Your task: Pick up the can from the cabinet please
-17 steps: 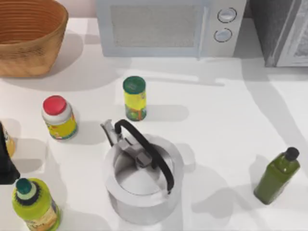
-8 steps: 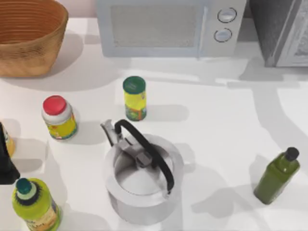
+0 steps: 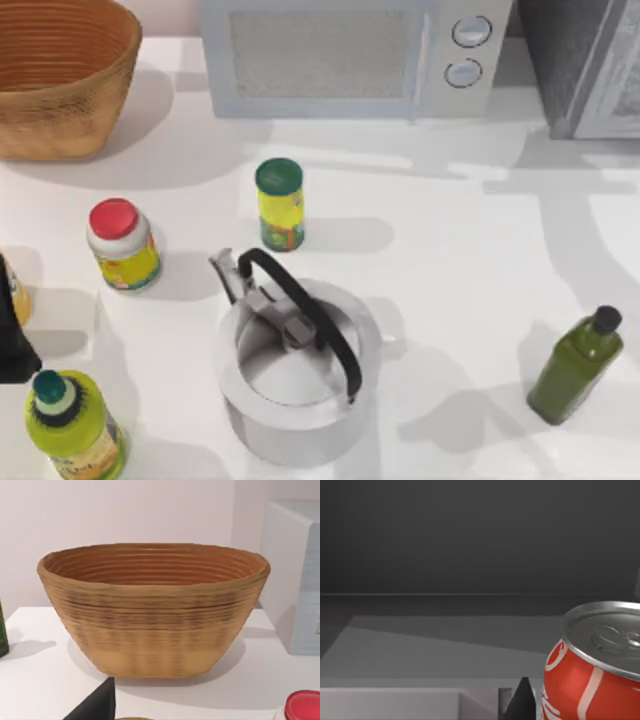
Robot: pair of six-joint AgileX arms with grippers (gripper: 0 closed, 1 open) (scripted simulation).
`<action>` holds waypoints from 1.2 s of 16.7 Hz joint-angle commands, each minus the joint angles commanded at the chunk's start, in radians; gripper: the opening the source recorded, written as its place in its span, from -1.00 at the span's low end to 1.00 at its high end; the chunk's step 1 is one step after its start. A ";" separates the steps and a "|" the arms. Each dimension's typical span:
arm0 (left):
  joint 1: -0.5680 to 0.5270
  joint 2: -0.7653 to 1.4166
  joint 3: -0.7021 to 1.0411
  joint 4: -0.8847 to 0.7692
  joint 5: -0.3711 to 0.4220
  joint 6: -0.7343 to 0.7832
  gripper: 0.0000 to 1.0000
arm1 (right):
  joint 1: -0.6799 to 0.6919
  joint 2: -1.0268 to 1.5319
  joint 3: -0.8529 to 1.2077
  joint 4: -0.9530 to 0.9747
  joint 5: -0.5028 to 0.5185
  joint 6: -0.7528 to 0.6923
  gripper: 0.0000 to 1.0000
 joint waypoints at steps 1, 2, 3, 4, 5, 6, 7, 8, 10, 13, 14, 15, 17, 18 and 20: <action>0.000 0.000 0.000 0.000 0.000 0.000 1.00 | -0.016 -0.037 -0.057 0.021 -0.017 -0.001 -1.00; 0.000 0.000 0.000 0.000 0.000 0.000 1.00 | -0.035 -0.079 -0.123 0.045 -0.036 -0.001 -1.00; 0.000 0.000 0.000 0.000 0.000 0.000 1.00 | -0.056 -0.126 -0.198 0.071 -0.056 -0.001 -1.00; 0.000 0.000 0.000 0.000 0.000 0.000 1.00 | -0.078 -0.177 -0.281 0.100 -0.079 -0.002 -1.00; 0.000 0.000 0.000 0.000 0.000 0.000 1.00 | -0.102 -0.231 -0.372 0.131 -0.103 -0.002 -1.00; 0.000 0.000 0.000 0.000 0.000 0.000 1.00 | -0.127 -0.289 -0.470 0.163 -0.129 -0.002 -1.00; 0.000 0.000 0.000 0.000 0.000 0.000 1.00 | -0.153 -0.348 -0.572 0.197 -0.157 -0.003 -1.00; 0.000 0.000 0.000 0.000 0.000 0.000 1.00 | -0.179 -0.409 -0.678 0.231 -0.186 -0.004 -1.00; 0.000 0.000 0.000 0.000 0.000 0.000 1.00 | -0.234 -0.535 -0.895 0.301 -0.245 -0.005 -1.00; 0.000 0.000 0.000 0.000 0.000 0.000 1.00 | -0.318 -0.723 -1.211 0.406 -0.332 -0.006 -1.00; 0.000 0.000 0.000 0.000 0.000 0.000 1.00 | -0.345 -0.782 -1.306 0.439 -0.359 -0.007 -1.00; 0.000 0.000 0.000 0.000 0.000 0.000 1.00 | -0.370 -0.839 -1.392 0.471 -0.385 -0.007 -1.00; 0.000 0.000 0.000 0.000 0.000 0.000 1.00 | -0.416 -0.942 -1.533 0.529 -0.432 -0.008 -1.00; 0.000 0.000 0.000 0.000 0.000 0.000 1.00 | -0.435 -0.985 -1.588 0.554 -0.452 -0.008 -1.00; 0.000 0.000 0.000 0.000 0.000 0.000 1.00 | -0.464 -1.050 -1.665 0.590 -0.482 -0.009 -1.00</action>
